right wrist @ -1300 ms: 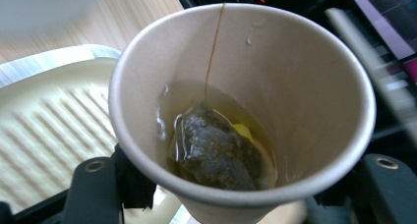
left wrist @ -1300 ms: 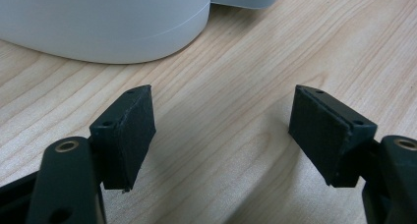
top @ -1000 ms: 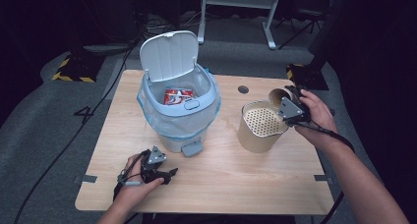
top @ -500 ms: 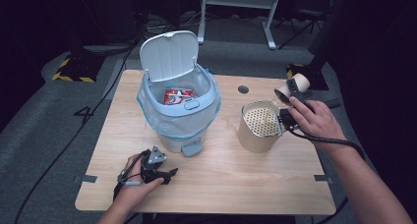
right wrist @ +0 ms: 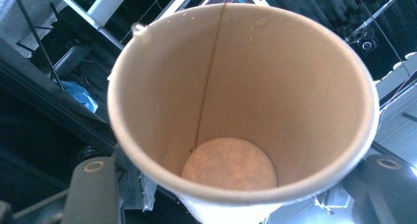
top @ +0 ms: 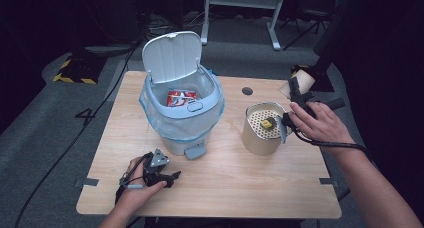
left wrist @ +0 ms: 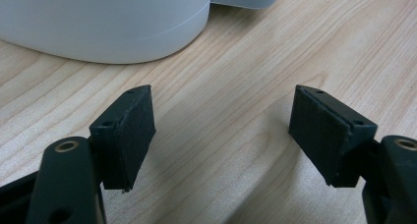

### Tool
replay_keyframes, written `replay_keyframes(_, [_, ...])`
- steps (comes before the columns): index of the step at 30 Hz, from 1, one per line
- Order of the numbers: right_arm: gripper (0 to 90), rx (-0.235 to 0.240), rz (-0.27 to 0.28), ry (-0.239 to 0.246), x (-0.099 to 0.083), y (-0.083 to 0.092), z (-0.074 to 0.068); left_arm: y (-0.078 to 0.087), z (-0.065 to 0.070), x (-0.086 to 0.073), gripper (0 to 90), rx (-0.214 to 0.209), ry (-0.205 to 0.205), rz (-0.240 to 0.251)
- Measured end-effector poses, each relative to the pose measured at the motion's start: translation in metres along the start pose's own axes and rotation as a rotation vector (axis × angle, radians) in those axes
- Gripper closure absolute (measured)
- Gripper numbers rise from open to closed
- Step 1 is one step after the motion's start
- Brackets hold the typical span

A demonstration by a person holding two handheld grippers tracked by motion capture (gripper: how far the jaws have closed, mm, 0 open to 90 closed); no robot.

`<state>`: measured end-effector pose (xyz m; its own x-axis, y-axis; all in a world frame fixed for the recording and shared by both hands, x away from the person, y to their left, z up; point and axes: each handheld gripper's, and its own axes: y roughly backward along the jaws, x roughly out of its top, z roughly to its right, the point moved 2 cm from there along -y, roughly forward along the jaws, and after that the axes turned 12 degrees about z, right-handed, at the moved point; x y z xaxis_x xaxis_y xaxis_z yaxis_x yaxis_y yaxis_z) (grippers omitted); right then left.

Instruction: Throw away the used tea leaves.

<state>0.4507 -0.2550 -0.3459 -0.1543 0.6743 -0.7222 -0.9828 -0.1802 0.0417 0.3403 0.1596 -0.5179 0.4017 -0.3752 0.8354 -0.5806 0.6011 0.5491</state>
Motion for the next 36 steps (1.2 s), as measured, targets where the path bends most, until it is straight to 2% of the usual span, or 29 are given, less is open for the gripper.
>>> replay_keyframes(4, [33.4,0.005,0.006,-0.025,-0.001,0.0,0.0,0.0,0.0,0.0,25.6,0.0,0.0,0.0])
replay_keyframes(5, [33.1,0.016,0.021,-0.082,-0.002,-0.001,0.0,0.0,0.0,0.0,25.6,0.0,0.0,0.0])
replay_keyframes(6, [33.1,0.016,0.021,-0.082,-0.002,-0.001,0.0,0.0,0.0,0.0,25.6,0.0,0.0,0.0])
replay_keyframes(7, [32.7,0.031,0.037,-0.149,-0.003,-0.001,0.001,0.0,0.0,0.0,25.6,0.0,0.0,0.0])
replay_keyframes(8, [32.5,0.039,0.046,-0.192,-0.004,-0.001,0.0,0.0,0.0,0.0,25.6,0.0,0.0,0.0])
replay_keyframes(9, [32.5,0.039,0.046,-0.192,-0.004,-0.001,0.0,0.0,0.0,0.0,25.6,0.0,0.0,0.0])
replay_keyframes(10, [32.3,0.068,0.075,-0.295,-0.006,-0.002,-0.001,0.0,0.0,0.0,25.6,0.0,0.0,0.0])
replay_keyframes(12, [32.1,0.104,0.106,-0.444,-0.009,-0.003,-0.003,0.0,0.0,0.0,25.6,0.0,0.0,0.0])
replay_keyframes(13, [32.1,0.104,0.106,-0.444,-0.009,-0.003,-0.003,0.0,0.0,0.0,25.6,0.0,0.0,0.0])
replay_keyframes(14, [32.0,0.144,0.14,-0.604,-0.013,-0.004,-0.006,0.0,0.0,0.0,25.6,0.0,0.0,0.0])
replay_keyframes(17, [31.9,0.214,0.186,-0.838,-0.02,-0.005,-0.01,0.0,0.0,0.0,25.6,0.0,0.0,0.0])
replay_keyframes(18, [31.9,0.214,0.186,-0.838,-0.02,-0.005,-0.01,0.0,0.0,0.0,25.6,0.0,0.0,0.0])
replay_keyframes(19, [31.9,0.256,0.223,-1.014,-0.024,-0.006,-0.014,0.0,0.0,0.0,25.6,0.0,0.0,0.0])
replay_keyframes(21, [31.7,0.301,0.256,-1.198,-0.028,-0.007,-0.019,0.0,0.0,0.0,25.6,0.0,0.0,0.0])
replay_keyframes(23, [31.5,0.363,0.277,-1.363,-0.031,-0.008,-0.025,0.0,0.0,0.0,25.6,0.0,0.0,0.0])
replay_keyframes(25, [31.5,0.399,0.304,-1.523,-0.034,-0.009,-0.031,0.0,0.0,0.0,25.6,0.0,0.0,0.0])
replay_keyframes(26, [31.5,0.399,0.304,-1.523,-0.034,-0.009,-0.031,0.0,0.0,0.0,25.6,0.0,0.0,0.0])
replay_keyframes(27, [31.5,0.423,0.33,-1.644,-0.038,-0.009,-0.035,0.0,0.0,0.0,25.6,0.0,0.0,0.0])
replay_keyframes(30, [31.4,0.455,0.376,-1.797,-0.042,-0.008,-0.038,0.0,0.0,0.0,25.6,0.001,0.0,0.0])
replay_keyframes(31, [31.4,0.455,0.376,-1.797,-0.042,-0.008,-0.038,0.0,0.0,0.0,25.6,0.001,0.0,0.0])
replay_keyframes(32, [31.5,0.478,0.367,-1.868,-0.044,-0.006,-0.04,0.0,0.0,0.0,25.6,0.001,0.0,0.0])
replay_keyframes(33, [31.5,0.478,0.367,-1.868,-0.044,-0.006,-0.04,0.0,0.0,0.0,25.6,0.001,0.0,0.0])
replay_keyframes(35, [31.5,0.509,0.383,-1.942,-0.047,-0.004,-0.041,0.0,0.0,0.0,25.6,0.001,0.0,0.0])
replay_keyframes(36, [31.5,0.54,0.411,-1.992,-0.049,-0.002,-0.041,0.0,0.0,0.0,25.6,0.001,0.0,0.0])
